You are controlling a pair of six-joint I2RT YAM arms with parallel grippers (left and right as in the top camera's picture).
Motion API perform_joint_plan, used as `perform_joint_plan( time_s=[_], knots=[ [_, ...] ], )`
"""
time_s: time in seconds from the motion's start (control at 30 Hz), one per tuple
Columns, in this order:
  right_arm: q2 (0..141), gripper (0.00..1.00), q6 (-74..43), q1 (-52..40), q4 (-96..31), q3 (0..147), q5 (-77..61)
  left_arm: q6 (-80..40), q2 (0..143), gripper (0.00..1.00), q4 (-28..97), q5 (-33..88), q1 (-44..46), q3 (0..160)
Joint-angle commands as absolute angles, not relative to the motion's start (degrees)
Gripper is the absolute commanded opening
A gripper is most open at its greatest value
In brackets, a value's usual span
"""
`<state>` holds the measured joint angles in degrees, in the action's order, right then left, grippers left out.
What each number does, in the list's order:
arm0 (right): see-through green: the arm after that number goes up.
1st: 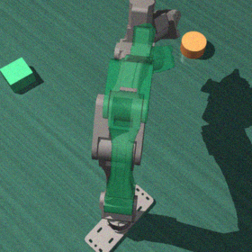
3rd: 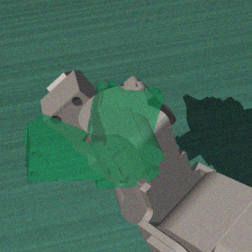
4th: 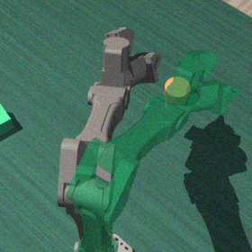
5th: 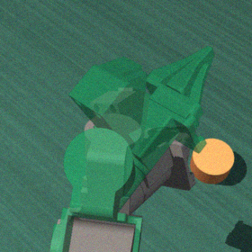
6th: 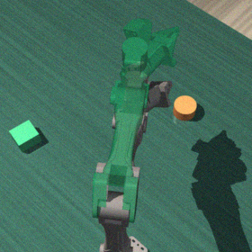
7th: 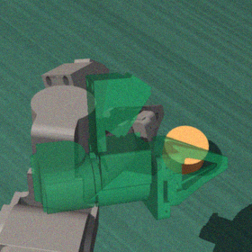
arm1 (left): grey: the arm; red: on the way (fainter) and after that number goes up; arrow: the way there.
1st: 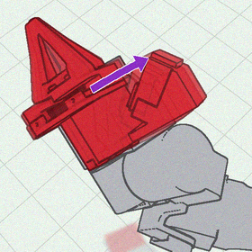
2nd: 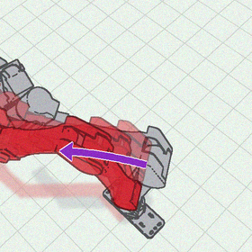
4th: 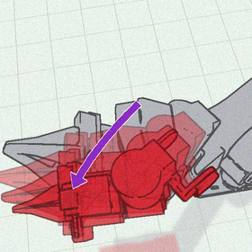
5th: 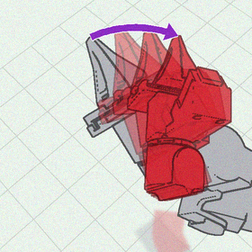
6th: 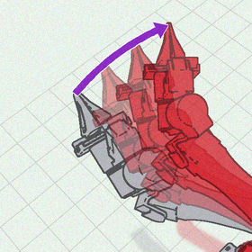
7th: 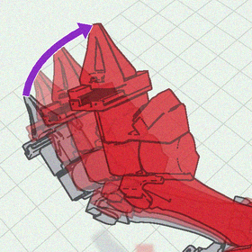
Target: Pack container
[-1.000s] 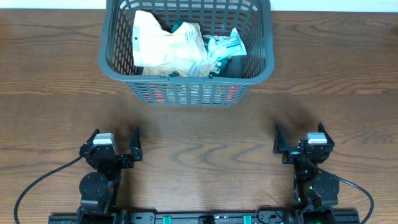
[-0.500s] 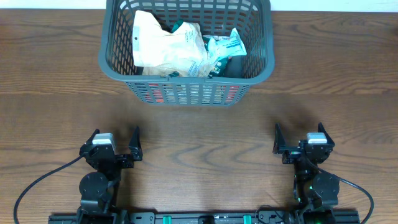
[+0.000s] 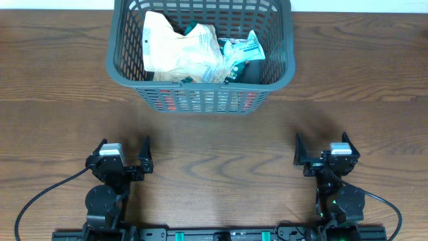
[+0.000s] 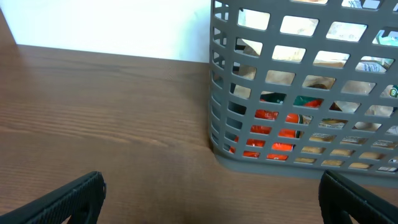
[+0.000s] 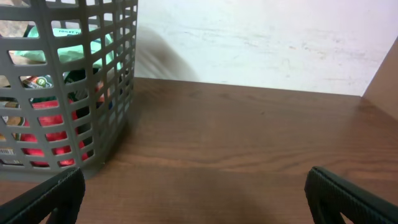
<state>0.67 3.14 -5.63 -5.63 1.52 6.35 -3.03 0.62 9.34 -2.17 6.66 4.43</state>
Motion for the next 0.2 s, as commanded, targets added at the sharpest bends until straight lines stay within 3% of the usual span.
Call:
perform_joint_plan(
  time_s=[0.0,0.17],
  knots=[
    [0.3,0.99,2.2,-5.2,-5.5,1.2,6.9,-3.6,0.2,0.99,9.7,-3.5,6.9,2.8],
    [0.3,0.99,2.2,-5.2,-5.5,1.2,6.9,-3.6,0.2,0.99,9.7,-3.5,6.9,2.8]
  ],
)
